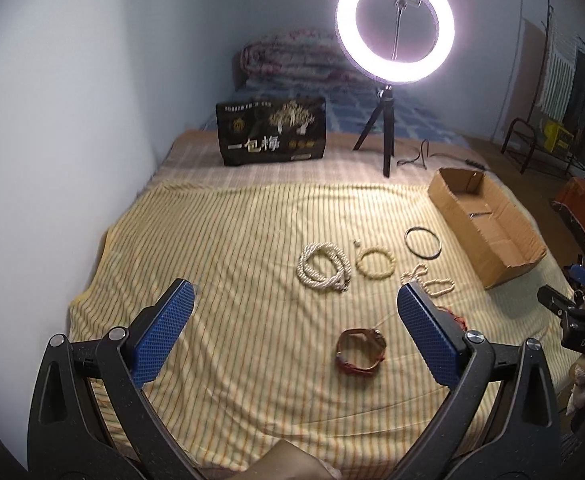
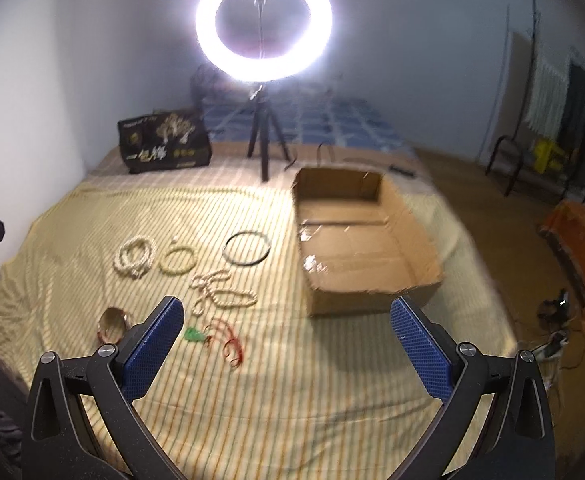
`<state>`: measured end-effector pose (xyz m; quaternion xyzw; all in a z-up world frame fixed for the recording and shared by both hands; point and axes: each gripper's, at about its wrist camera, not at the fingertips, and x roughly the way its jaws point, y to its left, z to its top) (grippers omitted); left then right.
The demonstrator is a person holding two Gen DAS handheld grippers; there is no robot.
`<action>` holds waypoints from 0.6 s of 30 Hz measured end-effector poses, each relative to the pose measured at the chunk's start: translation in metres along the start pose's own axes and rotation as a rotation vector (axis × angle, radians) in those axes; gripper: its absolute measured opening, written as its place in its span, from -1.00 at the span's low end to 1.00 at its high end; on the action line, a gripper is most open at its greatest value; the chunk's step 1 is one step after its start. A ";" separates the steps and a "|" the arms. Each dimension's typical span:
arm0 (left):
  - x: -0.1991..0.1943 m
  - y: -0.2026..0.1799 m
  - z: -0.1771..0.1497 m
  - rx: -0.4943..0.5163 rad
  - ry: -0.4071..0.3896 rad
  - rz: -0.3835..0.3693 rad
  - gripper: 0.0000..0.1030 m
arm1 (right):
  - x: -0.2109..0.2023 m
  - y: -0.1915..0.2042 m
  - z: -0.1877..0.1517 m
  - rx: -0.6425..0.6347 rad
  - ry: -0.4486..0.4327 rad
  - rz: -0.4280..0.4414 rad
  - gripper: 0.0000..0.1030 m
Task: Organize jewelry
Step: 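Move left tool to the white pearl necklace while right tool approaches the green jade pendant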
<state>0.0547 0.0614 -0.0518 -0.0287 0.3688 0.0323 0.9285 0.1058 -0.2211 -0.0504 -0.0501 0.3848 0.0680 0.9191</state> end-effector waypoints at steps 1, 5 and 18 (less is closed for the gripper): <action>0.004 0.003 0.001 0.001 0.005 0.001 1.00 | 0.006 0.000 -0.001 0.000 0.020 0.010 0.99; 0.024 0.013 0.007 -0.005 0.037 -0.009 1.00 | 0.021 0.006 -0.005 -0.047 0.067 0.010 0.99; 0.094 0.020 0.028 0.007 0.165 -0.062 0.90 | 0.062 0.034 -0.014 -0.175 0.190 0.112 0.99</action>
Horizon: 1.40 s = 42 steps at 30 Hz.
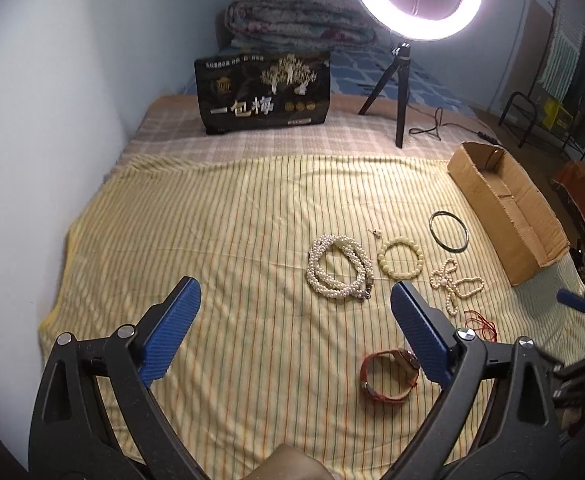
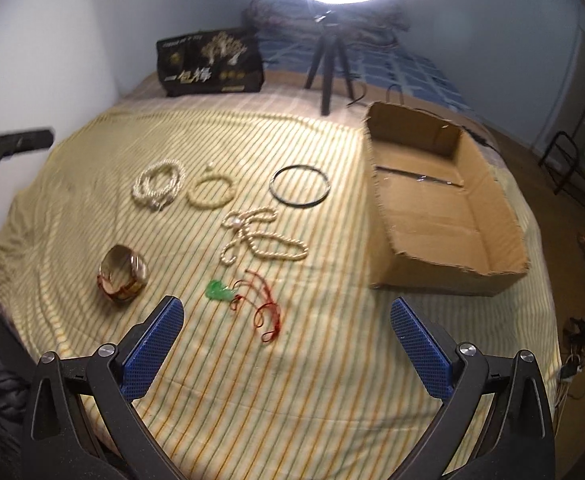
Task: Organize jewelry
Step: 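Move left tool to the white pearl necklace while right tool approaches the green jade pendant, then close left tool on the pearl necklace while right tool closes on the jade pendant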
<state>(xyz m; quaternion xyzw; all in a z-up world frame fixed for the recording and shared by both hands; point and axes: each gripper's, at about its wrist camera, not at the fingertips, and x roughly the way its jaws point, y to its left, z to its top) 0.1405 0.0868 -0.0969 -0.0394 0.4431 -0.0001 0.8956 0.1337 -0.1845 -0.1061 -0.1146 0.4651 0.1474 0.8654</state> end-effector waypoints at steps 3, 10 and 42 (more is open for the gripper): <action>0.021 -0.001 0.006 -0.025 0.055 -0.017 0.90 | 0.007 0.004 0.001 -0.013 0.012 0.010 0.99; 0.069 -0.004 0.017 -0.031 0.136 -0.003 0.79 | 0.022 0.006 0.000 -0.025 0.038 0.012 0.99; 0.174 0.001 0.031 -0.080 0.288 0.008 -0.14 | 0.091 0.015 0.000 0.108 0.244 0.056 0.91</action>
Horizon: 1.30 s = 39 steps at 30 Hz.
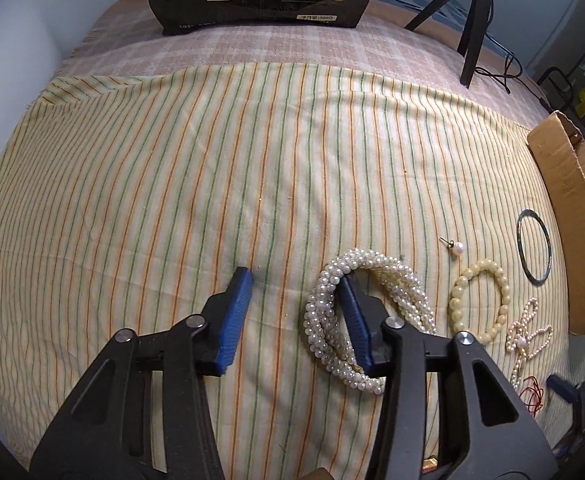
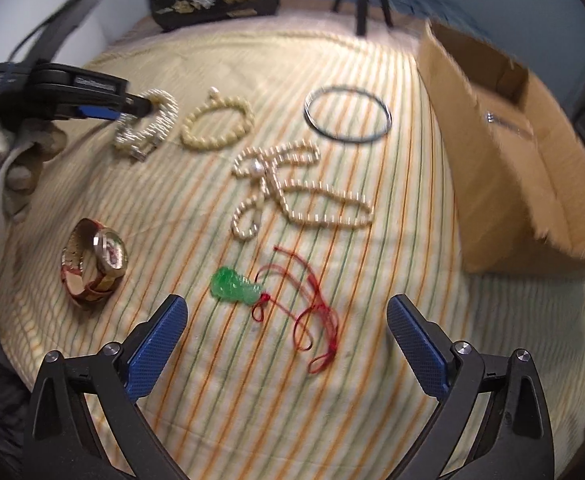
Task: Organize jewelry
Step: 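Close left tool on the pearl necklace while right tool closes on the jade pendant, then lift and carry the pearl necklace and jade pendant over the cardboard box with both tools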
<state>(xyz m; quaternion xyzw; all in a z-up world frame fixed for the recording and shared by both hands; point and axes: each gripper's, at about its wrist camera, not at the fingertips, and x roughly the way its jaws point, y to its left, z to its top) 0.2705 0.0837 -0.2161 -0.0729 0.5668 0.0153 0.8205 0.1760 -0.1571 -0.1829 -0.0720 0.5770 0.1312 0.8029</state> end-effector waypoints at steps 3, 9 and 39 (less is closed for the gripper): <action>0.001 0.000 0.001 0.000 -0.003 0.005 -0.22 | 0.003 0.009 0.000 -0.003 0.000 -0.026 0.90; 0.002 -0.001 0.004 0.003 -0.010 0.015 -0.37 | 0.011 0.021 0.006 0.000 -0.014 -0.055 0.76; -0.048 0.024 0.006 -0.083 -0.065 -0.103 -0.88 | -0.022 0.009 0.006 -0.009 -0.126 0.041 -0.42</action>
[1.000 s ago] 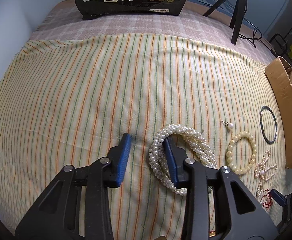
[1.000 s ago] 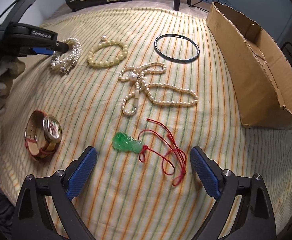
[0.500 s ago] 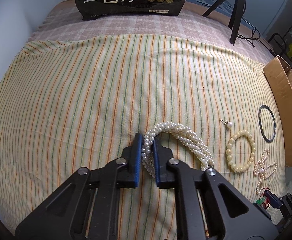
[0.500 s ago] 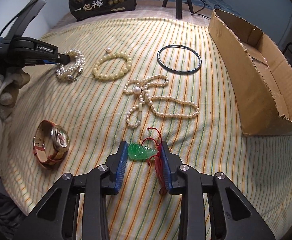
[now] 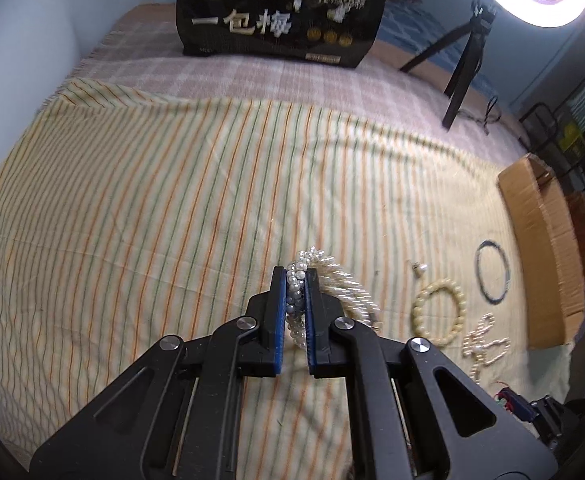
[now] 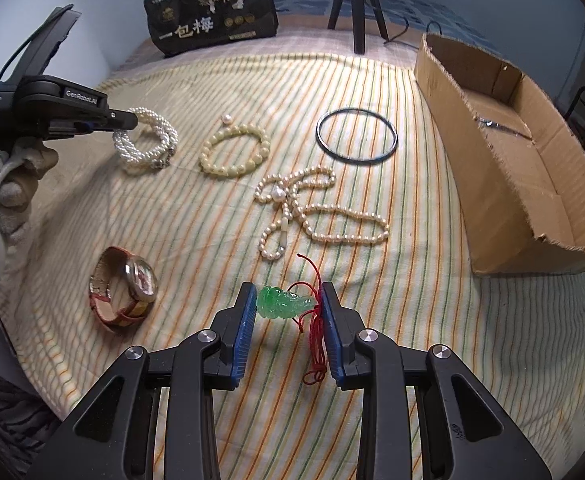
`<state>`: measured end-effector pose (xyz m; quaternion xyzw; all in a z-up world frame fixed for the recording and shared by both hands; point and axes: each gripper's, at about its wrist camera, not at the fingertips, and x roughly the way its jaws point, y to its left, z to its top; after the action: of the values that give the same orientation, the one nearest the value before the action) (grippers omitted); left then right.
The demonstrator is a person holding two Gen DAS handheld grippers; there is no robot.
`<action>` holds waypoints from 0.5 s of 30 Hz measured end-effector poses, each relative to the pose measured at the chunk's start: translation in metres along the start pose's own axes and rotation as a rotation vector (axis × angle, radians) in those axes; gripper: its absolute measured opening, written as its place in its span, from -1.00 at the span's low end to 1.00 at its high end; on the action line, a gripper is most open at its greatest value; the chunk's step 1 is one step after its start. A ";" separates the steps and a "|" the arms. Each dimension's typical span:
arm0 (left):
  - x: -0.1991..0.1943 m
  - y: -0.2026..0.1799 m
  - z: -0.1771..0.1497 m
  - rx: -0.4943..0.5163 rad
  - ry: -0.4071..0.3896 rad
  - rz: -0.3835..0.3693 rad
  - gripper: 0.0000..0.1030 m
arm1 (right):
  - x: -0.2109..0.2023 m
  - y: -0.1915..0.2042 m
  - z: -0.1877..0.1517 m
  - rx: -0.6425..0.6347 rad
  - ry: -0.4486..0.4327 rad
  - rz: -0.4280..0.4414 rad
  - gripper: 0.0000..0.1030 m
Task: Organize jewelry
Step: 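Lift and carry the pearl necklace and jade pendant over the cardboard box with both tools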
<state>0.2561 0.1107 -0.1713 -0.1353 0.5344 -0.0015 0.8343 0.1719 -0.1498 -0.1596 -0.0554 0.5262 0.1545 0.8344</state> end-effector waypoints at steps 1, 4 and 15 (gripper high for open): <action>-0.005 -0.001 0.001 -0.002 -0.011 -0.007 -0.88 | -0.003 0.001 0.001 -0.003 -0.008 0.001 -0.42; -0.020 -0.003 0.003 -0.007 -0.039 -0.028 -0.88 | -0.012 0.001 0.002 0.000 -0.025 0.008 -0.42; -0.072 -0.033 0.009 0.032 -0.149 -0.110 -0.89 | -0.040 -0.013 0.015 0.023 -0.113 0.022 -0.42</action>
<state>0.2378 0.0912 -0.0955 -0.1507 0.4626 -0.0460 0.8724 0.1732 -0.1665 -0.1177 -0.0311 0.4805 0.1602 0.8617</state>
